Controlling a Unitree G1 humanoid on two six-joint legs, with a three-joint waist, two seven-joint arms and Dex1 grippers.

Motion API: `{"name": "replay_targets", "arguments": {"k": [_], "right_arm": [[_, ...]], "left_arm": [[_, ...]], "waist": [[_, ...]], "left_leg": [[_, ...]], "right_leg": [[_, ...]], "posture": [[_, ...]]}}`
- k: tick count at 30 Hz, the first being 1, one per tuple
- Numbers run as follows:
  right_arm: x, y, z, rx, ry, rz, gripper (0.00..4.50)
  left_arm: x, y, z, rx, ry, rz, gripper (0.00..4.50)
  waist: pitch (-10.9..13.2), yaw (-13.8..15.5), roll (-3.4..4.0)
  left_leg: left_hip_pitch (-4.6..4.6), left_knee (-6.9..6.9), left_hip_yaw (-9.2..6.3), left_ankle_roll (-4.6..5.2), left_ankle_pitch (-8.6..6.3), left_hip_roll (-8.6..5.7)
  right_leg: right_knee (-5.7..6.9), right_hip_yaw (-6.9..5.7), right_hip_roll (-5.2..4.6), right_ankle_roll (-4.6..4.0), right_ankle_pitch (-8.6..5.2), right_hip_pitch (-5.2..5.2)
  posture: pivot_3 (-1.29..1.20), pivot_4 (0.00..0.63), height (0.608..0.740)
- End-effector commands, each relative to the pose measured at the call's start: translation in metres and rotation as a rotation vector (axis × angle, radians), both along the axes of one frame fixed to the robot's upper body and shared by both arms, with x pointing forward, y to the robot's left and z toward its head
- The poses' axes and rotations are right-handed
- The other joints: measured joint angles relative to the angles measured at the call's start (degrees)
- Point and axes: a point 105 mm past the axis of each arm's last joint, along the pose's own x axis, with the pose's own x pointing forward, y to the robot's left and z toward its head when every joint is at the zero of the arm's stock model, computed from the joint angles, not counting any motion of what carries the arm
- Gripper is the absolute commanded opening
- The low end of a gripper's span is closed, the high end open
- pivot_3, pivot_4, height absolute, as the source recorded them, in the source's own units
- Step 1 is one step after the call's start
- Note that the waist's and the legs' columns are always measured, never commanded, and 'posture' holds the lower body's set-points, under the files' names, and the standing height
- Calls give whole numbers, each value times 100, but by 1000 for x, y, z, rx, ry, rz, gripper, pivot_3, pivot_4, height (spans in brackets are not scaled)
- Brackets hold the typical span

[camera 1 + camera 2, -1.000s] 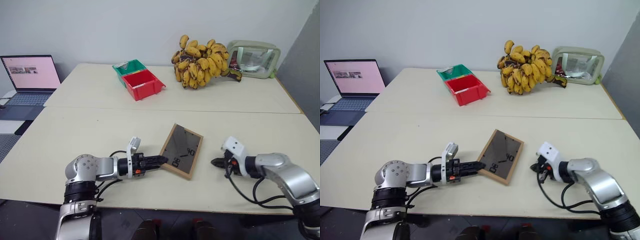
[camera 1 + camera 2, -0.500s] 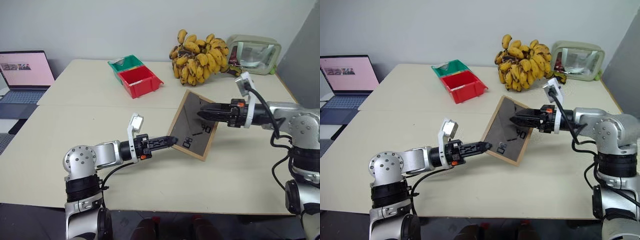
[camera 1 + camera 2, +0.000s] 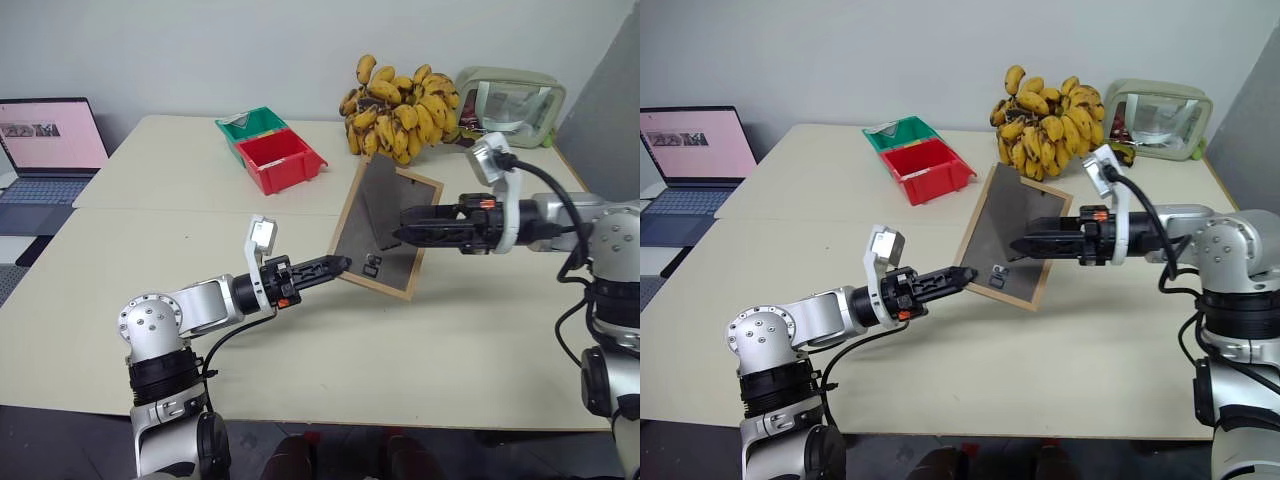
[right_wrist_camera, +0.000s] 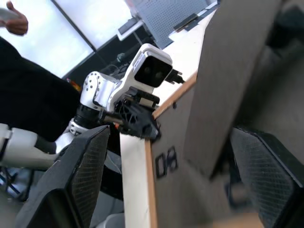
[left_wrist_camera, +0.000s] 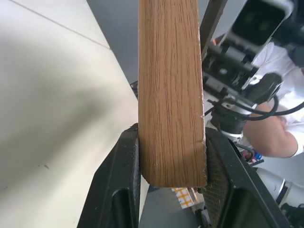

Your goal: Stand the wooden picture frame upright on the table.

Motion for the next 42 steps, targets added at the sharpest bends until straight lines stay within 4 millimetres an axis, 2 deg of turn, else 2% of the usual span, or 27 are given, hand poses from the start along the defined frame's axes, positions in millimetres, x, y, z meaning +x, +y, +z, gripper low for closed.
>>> {"name": "replay_targets", "arguments": {"k": [1,4,6,9,11,13,14,17,19,21,23,25,26,28,31,34,36,39,42], "right_arm": [[13,-26,6,-45,-126,-152,4109],[23,-44,9,-142,-291,-260,4109],[36,-58,11,-265,-533,-356,4109],[40,-69,-3,-459,-857,-335,4109],[42,-70,-19,-593,-1105,-278,4109],[41,-68,-32,-658,-1292,-198,4109],[43,-68,-32,-687,-1420,-200,4109],[46,-63,-34,-693,-1624,-165,4109],[51,-61,-28,-648,-1656,-193,4109],[64,-70,-22,-545,-1430,-319,4109],[74,-87,-39,-486,-1007,-343,4109],[70,-102,-46,-415,-616,-345,4109],[63,-105,-40,-359,-500,-334,4109],[49,-102,-10,-203,-275,-294,4109],[39,-83,20,-61,-158,-236,4109],[28,-49,32,-4,-123,-144,4109],[20,-32,32,4,-114,-98,4109],[14,-2,19,-30,-136,-47,4109],[16,11,8,-49,-170,-52,4109]], "left_arm": [[-5,2,12,-82,-19,-14,1315],[-9,1,11,-104,12,-31,1315],[-9,3,11,-135,47,-27,1315],[-13,5,15,-152,83,-36,1315],[-11,7,19,-171,108,-26,1315],[-7,8,21,-183,119,-11,1315],[-6,8,22,-187,118,-6,1315],[-8,4,23,-180,107,-19,1315],[-9,3,22,-168,103,-19,1315],[-8,6,22,-156,103,-4,1315],[-10,11,20,-125,101,6,1315],[-10,19,15,-95,115,20,1315],[-11,22,13,-81,123,26,1315],[-15,28,7,-40,133,27,1315],[-15,27,4,-7,120,24,1315],[-11,24,1,21,93,19,1315],[-10,22,0,21,86,14,1315],[-8,17,3,16,60,-7,1315],[-11,14,6,5,44,-29,1315]], "waist": [[0,0,0],[1,-2,-1],[2,-1,-2],[1,-3,-3],[1,-15,-4],[1,-14,-3],[1,-15,-3],[1,-27,-3],[1,-27,-3],[2,-47,-4],[2,-46,-5],[2,-15,-4],[1,0,-2],[6,24,5],[21,-1,35],[17,-21,31],[16,-27,28],[17,-17,27],[16,-6,26]], "left_leg": [[0,0,0,0,0,0],[0,-1,5,0,0,0],[-2,0,7,-1,1,0],[0,1,9,-4,2,6],[3,0,17,-16,9,5],[5,2,22,-19,11,8],[7,6,25,-20,12,6],[13,11,35,-25,16,7],[15,9,41,-27,21,6],[16,7,40,-32,24,10],[17,6,37,-32,25,12],[17,8,27,-32,25,14],[16,7,25,-32,25,12],[8,3,12,-30,24,6],[1,1,12,-22,21,1],[4,-8,0,-9,13,9],[5,-6,-3,-9,13,11],[2,-3,7,-9,14,7],[-9,1,7,-12,15,3]], "right_leg": [[1,-1,0,0,0,0],[0,4,0,0,0,-1],[0,5,-1,0,0,-3],[1,5,0,1,-1,-3],[4,13,0,1,-1,-4],[6,17,0,2,0,-4],[9,19,0,3,0,-3],[13,23,2,5,2,-2],[14,29,5,6,3,-4],[13,31,8,4,4,-4],[12,30,7,3,5,0],[9,25,3,-2,7,7],[9,27,0,-2,7,5],[5,35,-9,-4,6,0],[8,39,-10,-7,5,-11],[10,27,0,-16,1,-8],[10,18,4,-16,1,-4],[15,10,2,-15,1,-10],[14,7,-1,-14,2,-19]], "posture": [[0,150,740],[0,150,740],[0,150,740],[0,150,740],[0,150,740],[0,150,740],[0,150,740],[0,150,740],[0,150,740],[0,150,740],[0,150,740],[0,150,740],[0,150,740],[0,150,740],[0,150,740],[0,150,740],[0,150,740],[0,150,740],[0,150,740]]}}
